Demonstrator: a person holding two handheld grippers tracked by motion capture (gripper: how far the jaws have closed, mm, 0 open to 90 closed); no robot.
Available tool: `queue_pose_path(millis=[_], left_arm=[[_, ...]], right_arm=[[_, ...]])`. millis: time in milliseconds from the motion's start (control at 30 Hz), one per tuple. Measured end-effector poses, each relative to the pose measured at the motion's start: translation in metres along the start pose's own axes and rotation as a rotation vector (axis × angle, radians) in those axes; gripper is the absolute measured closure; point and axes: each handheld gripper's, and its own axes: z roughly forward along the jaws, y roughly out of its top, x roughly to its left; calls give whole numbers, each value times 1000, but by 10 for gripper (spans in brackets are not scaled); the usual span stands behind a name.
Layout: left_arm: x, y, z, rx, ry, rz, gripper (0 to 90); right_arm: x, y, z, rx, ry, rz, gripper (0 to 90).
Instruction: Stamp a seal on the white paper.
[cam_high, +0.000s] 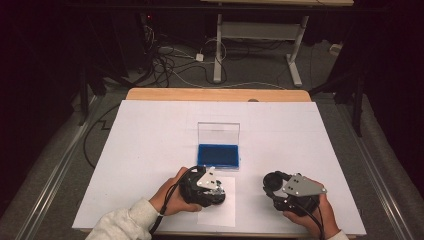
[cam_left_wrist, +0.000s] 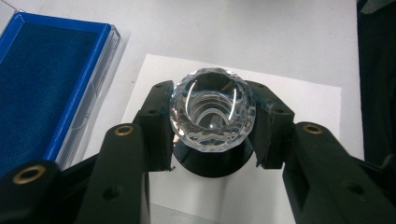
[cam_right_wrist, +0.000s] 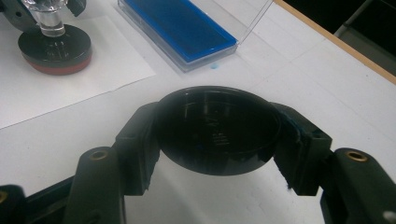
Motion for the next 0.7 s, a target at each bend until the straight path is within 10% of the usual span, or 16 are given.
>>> queue_pose_path(millis=[700], left_arm=[[-1, 1, 0, 8, 8, -5, 546]], right_arm=[[1, 0, 2, 17, 2, -1, 383]])
